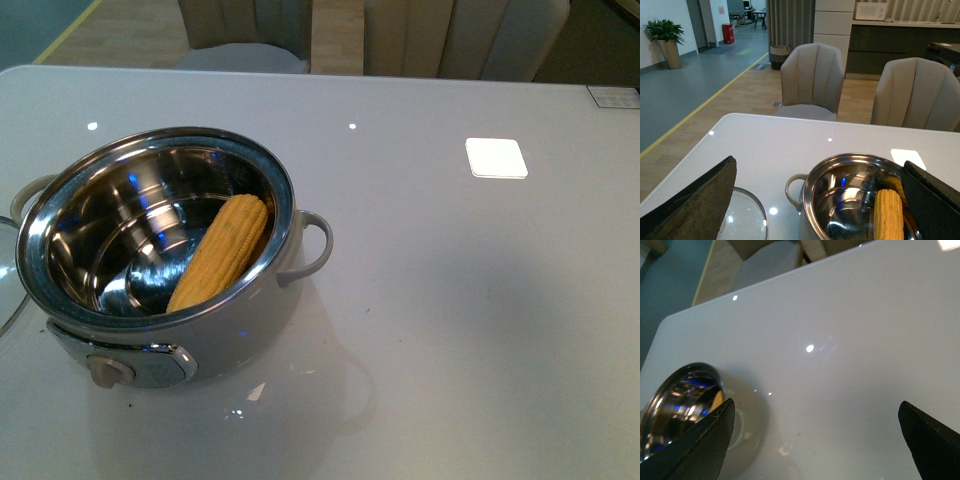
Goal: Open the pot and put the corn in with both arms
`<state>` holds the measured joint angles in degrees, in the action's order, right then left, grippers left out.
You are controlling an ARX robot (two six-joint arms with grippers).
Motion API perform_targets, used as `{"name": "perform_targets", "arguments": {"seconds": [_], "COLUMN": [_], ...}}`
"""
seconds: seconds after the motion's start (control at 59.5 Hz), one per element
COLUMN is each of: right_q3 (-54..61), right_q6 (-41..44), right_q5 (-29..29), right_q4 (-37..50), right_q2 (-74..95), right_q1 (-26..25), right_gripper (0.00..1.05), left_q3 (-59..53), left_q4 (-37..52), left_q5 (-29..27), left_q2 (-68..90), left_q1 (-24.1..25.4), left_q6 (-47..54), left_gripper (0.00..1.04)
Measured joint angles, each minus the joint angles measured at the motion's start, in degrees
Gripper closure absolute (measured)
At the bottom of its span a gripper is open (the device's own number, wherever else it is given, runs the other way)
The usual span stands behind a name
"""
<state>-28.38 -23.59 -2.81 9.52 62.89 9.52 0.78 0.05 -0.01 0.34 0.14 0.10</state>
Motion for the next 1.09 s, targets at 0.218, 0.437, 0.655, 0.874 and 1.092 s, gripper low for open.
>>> {"name": "perform_targets", "arguments": {"seconds": [0.218, 0.437, 0.655, 0.874, 1.092], "right_q3": [11.67, 20.52, 24.06, 27.1, 27.36], "right_q6": [9.79, 21.27, 22.73, 23.28, 23.28], "right_q5": [4.13, 3.19, 2.91, 2.93, 2.82], "right_q4": [13.25, 32.96, 28.68, 27.36, 20.44], "right_q2": [-7.32, -12.59, -19.56, -24.87, -32.44], "right_q1": [-4.63, -8.04, -9.31, -9.33, -9.33], "right_gripper": [0.18, 0.54, 0.93, 1.03, 1.03], "left_q3": [0.0, 0.0, 0.0, 0.0, 0.0], "left_q4": [0.0, -0.02, -0.02, -0.02, -0.02], "left_q5": [0.0, 0.02, 0.0, 0.0, 0.0], "left_q2": [0.0, -0.02, -0.02, -0.02, -0.02], "left_q1": [0.0, 0.0, 0.0, 0.0, 0.0], "left_q6": [0.0, 0.0, 0.0, 0.0, 0.0], "left_gripper": [0.07, 0.07, 0.07, 0.07, 0.07]}}
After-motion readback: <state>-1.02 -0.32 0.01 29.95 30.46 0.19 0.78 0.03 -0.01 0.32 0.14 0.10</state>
